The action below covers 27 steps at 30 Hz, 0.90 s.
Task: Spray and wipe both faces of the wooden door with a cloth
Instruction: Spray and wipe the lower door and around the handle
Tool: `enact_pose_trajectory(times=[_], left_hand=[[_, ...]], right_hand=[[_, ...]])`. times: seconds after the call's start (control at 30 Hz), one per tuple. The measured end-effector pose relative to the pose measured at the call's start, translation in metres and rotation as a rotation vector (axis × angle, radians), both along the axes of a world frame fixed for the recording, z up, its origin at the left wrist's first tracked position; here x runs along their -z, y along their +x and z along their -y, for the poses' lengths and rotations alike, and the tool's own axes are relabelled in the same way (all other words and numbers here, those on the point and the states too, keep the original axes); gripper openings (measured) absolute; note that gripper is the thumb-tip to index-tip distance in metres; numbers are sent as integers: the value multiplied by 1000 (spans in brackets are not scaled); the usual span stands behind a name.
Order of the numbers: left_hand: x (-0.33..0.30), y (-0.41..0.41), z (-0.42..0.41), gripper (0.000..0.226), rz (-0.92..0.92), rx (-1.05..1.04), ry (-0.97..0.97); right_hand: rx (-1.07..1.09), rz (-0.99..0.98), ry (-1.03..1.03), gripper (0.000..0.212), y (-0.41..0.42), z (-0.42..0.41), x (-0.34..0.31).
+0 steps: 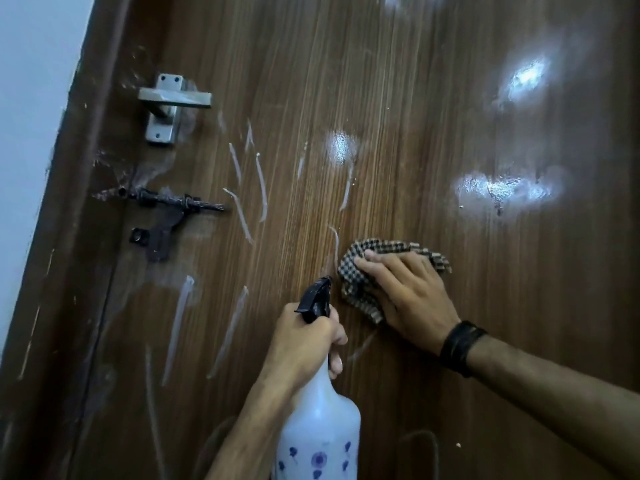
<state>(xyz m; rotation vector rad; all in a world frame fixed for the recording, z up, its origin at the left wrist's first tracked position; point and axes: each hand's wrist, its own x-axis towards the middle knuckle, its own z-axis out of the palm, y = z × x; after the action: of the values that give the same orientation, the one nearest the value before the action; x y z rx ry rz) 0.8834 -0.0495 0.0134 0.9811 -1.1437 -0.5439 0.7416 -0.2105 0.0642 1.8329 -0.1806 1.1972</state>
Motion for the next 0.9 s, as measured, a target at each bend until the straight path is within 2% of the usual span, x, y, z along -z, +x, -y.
enact_pose_trajectory(times=[0.07, 0.27, 0.33, 0.4, 0.53, 0.63, 0.8, 0.9], left_hand=[[1, 2, 1, 21, -3, -21, -5], [3, 6, 4, 18, -48, -23, -59], [2, 9, 5, 18, -43, -17, -67], [2, 13, 7, 18, -64, -30, -72], [3, 18, 12, 20, -99, -31, -54], [5, 17, 12, 20, -74, -48, -37], [6, 17, 3, 18, -60, -72, 16], [7, 18, -9, 16, -75, -101, 48]], right_hand=[[-23, 3, -19, 42, 1, -2, -7], [-110, 244, 77, 37, 33, -11, -97], [-138, 250, 111, 39, 45, -11, -102], [-143, 173, 108, 41, 50, -11, -84], [-114, -132, 18, 46, 51, -7, -12], [-118, -185, 1, 51, 50, -6, -1], [-157, 127, 127, 42, 65, -14, -59], [-149, 184, 167, 40, 74, -14, -60]])
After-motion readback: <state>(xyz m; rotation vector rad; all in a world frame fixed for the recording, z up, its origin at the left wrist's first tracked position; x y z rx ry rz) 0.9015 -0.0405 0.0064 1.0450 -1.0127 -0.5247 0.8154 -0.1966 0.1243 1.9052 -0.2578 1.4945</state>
